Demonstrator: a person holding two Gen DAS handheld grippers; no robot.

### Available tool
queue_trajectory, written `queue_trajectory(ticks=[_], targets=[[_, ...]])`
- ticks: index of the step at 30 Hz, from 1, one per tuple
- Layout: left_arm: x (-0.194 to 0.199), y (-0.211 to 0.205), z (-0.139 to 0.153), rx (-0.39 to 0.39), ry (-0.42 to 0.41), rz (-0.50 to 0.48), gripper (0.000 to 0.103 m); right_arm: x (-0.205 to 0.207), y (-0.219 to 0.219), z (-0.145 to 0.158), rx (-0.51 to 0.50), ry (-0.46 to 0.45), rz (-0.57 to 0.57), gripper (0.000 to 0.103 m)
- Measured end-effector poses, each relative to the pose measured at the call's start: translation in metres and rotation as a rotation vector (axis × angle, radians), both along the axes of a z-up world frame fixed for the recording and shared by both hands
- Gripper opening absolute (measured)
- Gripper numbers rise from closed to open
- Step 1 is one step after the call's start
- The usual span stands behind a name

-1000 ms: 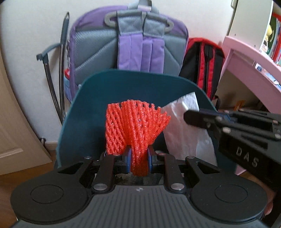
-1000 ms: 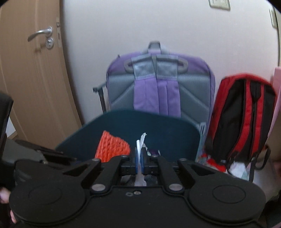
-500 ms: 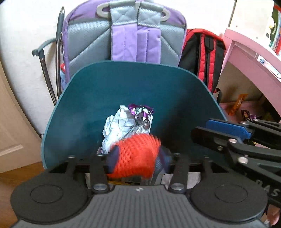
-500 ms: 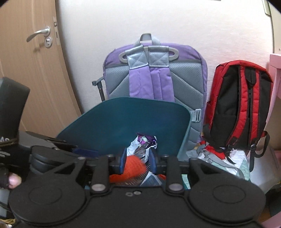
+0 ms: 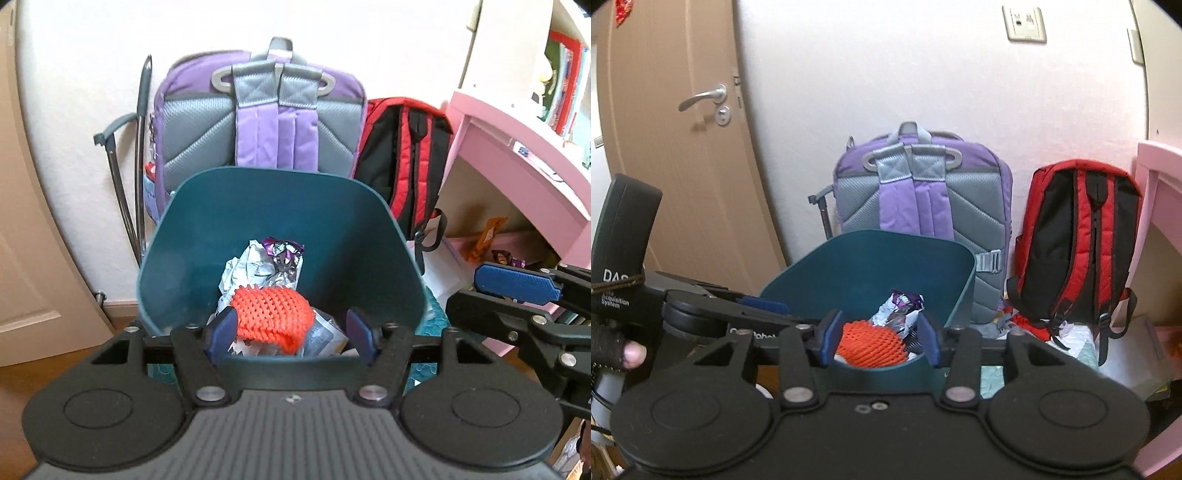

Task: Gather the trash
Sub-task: 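Open left tool over the wastebasket while right tool releases the white paper inside, then withdraw both tools and reach under the bed toward the tissue and red wrapper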

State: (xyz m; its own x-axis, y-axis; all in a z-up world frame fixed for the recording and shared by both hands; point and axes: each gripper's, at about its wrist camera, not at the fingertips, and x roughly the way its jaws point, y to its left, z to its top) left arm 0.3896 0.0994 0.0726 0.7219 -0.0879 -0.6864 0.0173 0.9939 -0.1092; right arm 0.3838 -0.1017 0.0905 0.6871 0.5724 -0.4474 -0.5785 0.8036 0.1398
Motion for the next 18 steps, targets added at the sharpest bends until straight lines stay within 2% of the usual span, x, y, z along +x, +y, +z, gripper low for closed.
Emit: queue_trajectory(ticks=[7, 9, 16, 18], targets=[[-0.043, -0.008, 0.025, -0.007, -0.046, -0.017, 0.066, -0.037, -0.01, 0.017, 0.01, -0.026, 0.024, 0.05], [-0.055, -0.011, 0.031, -0.002, -0.061, -0.021, 0.074, -0.048, -0.012, 0.02, 0.011, -0.031, 0.036, 0.05], [-0.098, -0.019, 0.04, 0.002, -0.086, -0.048, 0.075, -0.084, -0.021, 0.026, 0.014, -0.041, 0.073, 0.051], [-0.109, -0.02, 0.04, 0.001, -0.088, -0.054, 0.08, -0.092, -0.024, 0.025, 0.017, -0.038, 0.081, 0.051]])
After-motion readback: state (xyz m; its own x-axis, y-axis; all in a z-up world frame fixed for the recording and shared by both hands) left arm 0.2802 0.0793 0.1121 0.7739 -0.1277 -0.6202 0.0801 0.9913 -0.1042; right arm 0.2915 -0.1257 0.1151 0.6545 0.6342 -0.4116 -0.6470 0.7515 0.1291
